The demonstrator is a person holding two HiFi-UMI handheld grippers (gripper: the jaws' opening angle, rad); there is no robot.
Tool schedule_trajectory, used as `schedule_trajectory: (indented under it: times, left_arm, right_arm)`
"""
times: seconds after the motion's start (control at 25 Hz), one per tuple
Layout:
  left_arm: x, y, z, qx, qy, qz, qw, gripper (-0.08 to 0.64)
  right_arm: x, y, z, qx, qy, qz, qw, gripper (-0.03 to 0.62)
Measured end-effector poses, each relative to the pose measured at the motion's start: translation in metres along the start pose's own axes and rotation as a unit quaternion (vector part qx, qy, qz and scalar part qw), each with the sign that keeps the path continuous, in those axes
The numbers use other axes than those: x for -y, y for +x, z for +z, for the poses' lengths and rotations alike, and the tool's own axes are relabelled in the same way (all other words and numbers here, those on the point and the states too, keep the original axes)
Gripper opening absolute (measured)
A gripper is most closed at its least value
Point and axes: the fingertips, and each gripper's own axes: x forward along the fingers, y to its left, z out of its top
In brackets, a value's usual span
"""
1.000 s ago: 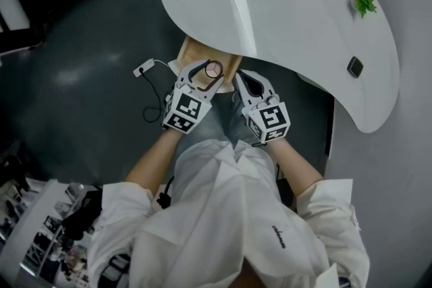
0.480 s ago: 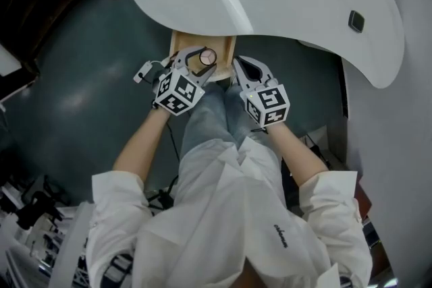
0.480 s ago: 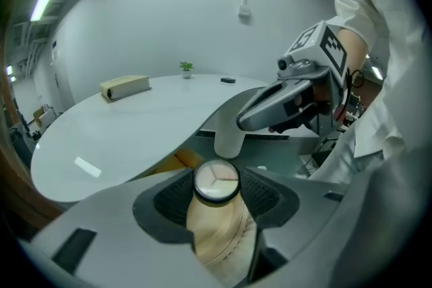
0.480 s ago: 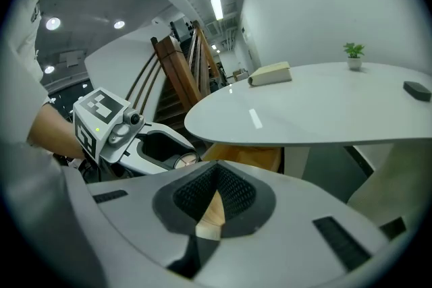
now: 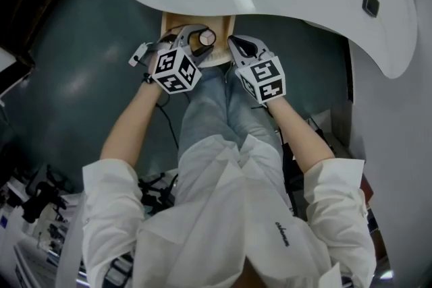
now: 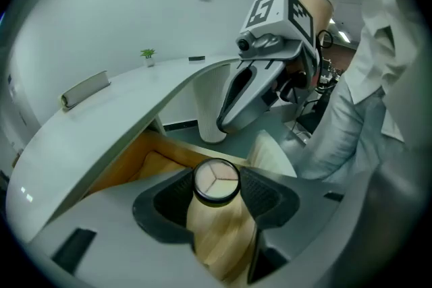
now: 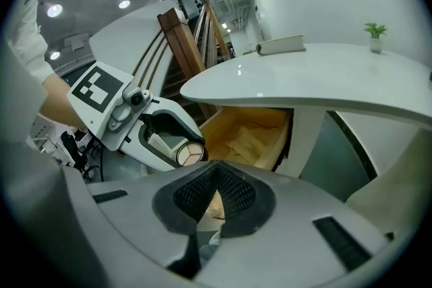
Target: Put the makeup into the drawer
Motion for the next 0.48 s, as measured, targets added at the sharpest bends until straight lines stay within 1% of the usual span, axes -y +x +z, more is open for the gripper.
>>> schedule_trajectory:
  times: [0.12,0.16,0.28,0.36,0.48]
  left_arm:
    - [0.002,0.012,-0.007,-0.014,0.031,-0.025,0.9991,0.232]
    - [0.004,0.015,-0.009,-0.020,0.035,-0.038,0.9985,0.232]
    - [0.011,0.018,-0.011,-0.028,0.030,-0.075,0.9964,0.230]
    - [0.012,0.019,-0.009,-0.026,0.038,-0.083,0.9955,0.230]
    - [0.008,0.027,-0.011,-0.035,0.072,-0.081,0.9935,0.230]
  right_arm:
    - [0.001,0.010,-0.007,-0.013,-0.019,0.007,1.000,0.017]
    - [0.001,0.013,-0.009,-0.017,-0.023,0.008,1.000,0.017]
    - [0.004,0.021,-0.019,-0.032,-0.025,0.010,0.999,0.017]
    - [0.007,0.024,-0.021,-0.030,-0.017,0.008,0.999,0.017]
    - [0.009,0.025,-0.022,-0.020,-0.007,0.006,1.000,0.017]
